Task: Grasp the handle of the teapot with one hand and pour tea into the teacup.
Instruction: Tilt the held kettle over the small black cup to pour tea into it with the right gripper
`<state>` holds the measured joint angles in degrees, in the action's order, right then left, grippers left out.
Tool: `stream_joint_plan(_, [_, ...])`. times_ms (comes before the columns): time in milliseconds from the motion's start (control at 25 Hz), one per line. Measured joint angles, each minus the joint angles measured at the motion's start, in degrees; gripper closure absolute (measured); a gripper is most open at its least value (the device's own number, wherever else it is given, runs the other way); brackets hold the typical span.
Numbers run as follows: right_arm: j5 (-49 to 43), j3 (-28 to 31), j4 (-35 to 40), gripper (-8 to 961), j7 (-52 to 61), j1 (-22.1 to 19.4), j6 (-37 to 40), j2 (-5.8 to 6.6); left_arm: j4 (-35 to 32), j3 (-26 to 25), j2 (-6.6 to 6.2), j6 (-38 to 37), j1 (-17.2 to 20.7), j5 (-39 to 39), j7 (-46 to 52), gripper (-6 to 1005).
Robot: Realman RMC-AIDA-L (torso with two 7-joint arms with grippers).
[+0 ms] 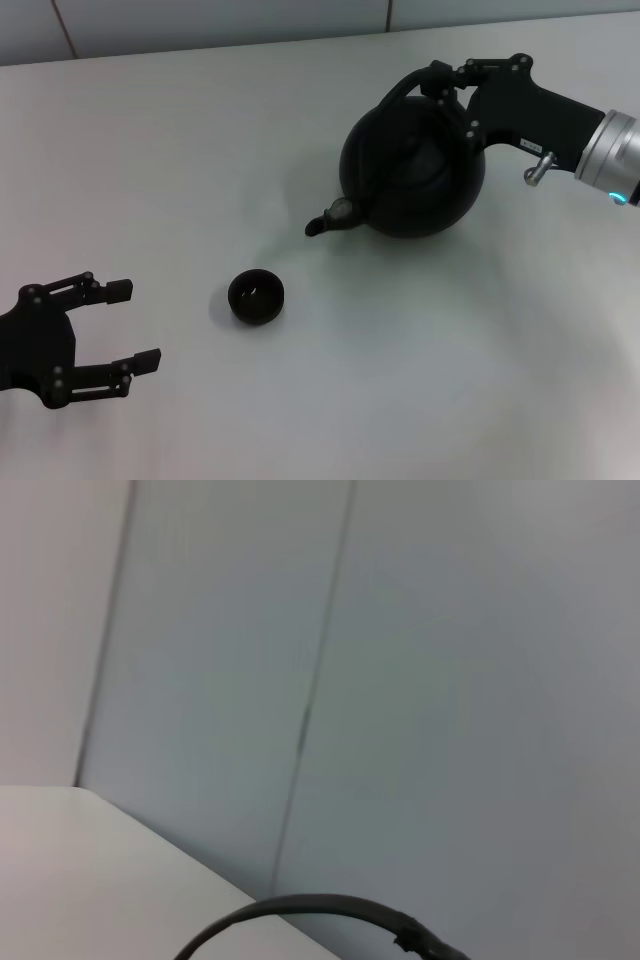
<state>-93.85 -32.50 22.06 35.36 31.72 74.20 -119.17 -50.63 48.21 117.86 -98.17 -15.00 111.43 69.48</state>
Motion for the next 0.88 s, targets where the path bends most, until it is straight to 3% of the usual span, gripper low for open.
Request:
stream_joint_plan(320, [0.14,-3.21,1.87,849,-1.41,0.51,1.84,-0.11,0.00,-0.22,0.00,0.06,0.21,0.11,-0.21,152])
stream_joint_plan(880, [0.25,-3.75,1.99,849,-1.44,3.09,1.84,-0.09,0.19,-0.32,0.09,0.09,0.39,0.13,-0.32,152])
